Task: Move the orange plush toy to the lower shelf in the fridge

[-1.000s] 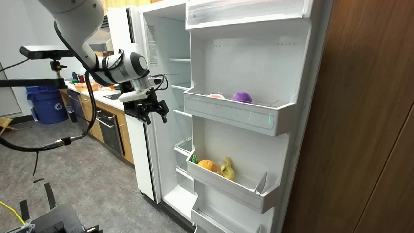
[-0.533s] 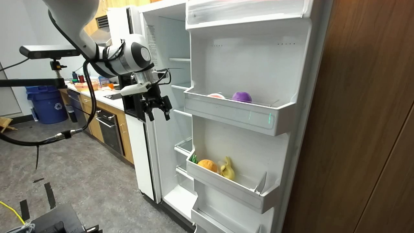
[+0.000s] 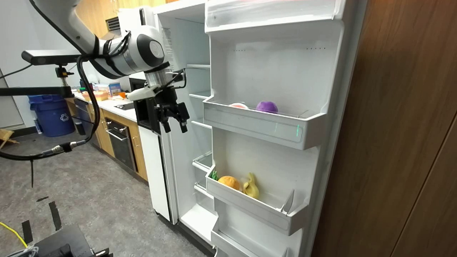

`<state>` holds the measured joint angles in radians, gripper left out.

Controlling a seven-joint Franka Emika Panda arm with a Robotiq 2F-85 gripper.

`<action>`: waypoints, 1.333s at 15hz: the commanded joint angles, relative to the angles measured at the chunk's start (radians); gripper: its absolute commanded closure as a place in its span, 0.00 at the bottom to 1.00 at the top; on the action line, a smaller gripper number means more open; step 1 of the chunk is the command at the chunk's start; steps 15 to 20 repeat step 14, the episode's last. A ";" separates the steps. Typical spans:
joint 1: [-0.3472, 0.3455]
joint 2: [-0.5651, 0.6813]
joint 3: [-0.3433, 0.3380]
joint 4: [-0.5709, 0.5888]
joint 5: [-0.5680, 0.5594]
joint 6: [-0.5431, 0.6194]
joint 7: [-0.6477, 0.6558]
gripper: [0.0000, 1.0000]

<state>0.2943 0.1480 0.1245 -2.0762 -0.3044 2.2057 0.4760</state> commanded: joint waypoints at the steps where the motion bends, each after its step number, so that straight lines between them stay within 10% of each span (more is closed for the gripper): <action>1: -0.024 -0.125 0.010 -0.142 0.005 0.015 0.052 0.00; 20: -0.113 -0.178 0.017 -0.236 0.027 0.000 0.105 0.00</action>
